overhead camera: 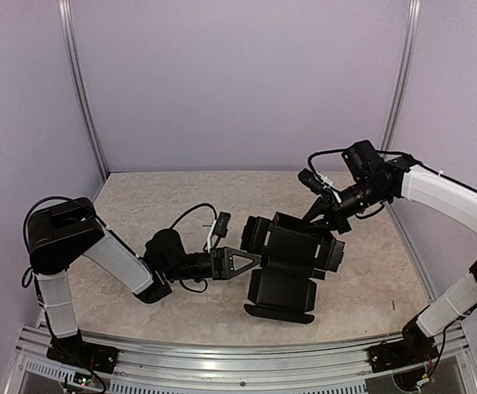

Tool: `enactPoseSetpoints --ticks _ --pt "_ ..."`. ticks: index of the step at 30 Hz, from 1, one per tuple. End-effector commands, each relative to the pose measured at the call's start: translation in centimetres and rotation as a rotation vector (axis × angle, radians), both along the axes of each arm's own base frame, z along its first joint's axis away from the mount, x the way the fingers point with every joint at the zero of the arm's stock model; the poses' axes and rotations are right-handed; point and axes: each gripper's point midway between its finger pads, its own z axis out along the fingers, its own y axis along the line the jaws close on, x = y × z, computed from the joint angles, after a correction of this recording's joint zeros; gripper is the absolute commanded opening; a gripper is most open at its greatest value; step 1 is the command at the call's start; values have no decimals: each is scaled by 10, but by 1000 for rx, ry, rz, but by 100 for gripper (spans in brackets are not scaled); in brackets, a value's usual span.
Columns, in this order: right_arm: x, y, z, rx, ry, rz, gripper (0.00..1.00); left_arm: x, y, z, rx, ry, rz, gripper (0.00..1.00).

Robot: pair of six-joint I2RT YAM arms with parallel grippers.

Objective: Fold the paper box

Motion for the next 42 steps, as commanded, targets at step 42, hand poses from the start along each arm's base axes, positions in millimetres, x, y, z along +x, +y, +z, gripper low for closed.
enactPoseSetpoints --ticks 42 --pt "23 -4 14 110 67 -159 0 7 33 47 -196 -160 142 37"
